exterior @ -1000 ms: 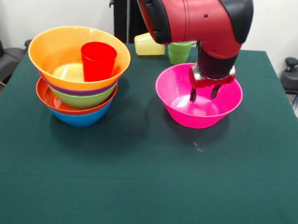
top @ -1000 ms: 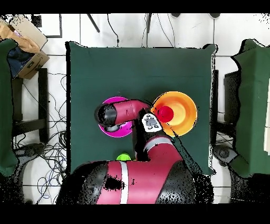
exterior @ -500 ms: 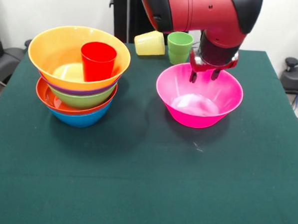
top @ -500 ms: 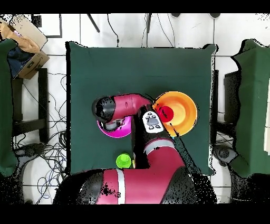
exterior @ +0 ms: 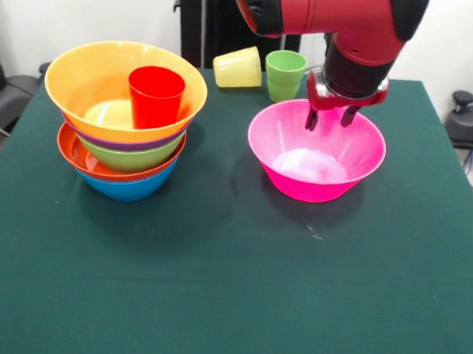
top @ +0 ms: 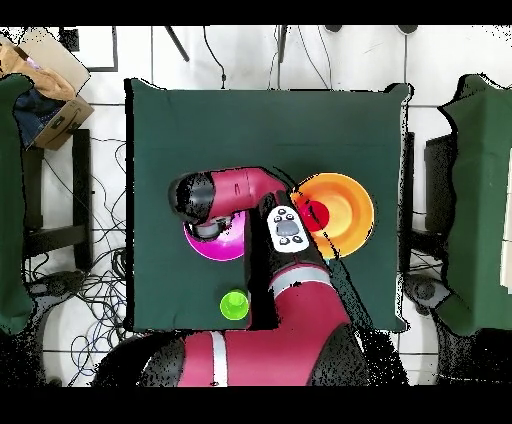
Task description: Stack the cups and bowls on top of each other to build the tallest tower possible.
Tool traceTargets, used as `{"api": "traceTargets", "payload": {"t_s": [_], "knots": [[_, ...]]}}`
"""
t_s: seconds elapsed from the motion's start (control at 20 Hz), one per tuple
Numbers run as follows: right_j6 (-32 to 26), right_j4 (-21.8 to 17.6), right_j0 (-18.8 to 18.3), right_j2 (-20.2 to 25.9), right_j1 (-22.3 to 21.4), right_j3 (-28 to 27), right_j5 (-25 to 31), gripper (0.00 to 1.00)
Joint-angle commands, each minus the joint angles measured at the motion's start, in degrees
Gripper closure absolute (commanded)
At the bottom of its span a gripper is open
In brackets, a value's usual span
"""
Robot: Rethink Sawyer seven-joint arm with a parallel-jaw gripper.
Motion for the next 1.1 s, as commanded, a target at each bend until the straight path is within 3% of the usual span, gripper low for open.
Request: {"api": "traceTargets", "payload": {"t_s": [0.05,0.25,0.7,0.75,0.85,1.1], "knots": [[2.09,0.45,2.17,2.66,-0.5,-3.01,3.47,0.0],[1.78,2.14,1.53,3.23,-2.61,-1.2,4.89,0.0],[0.4,3.72,1.99,3.26,-4.1,-4.05,13.76,0.0],[1.48,4.09,1.74,3.28,-4.67,-3.23,10.0,0.0],[3.24,6.16,-0.51,5.16,-8.25,1.97,-3.61,0.0],[1.32,6.83,-4.14,8.79,-13.79,9.46,-17.01,0.0]]}}
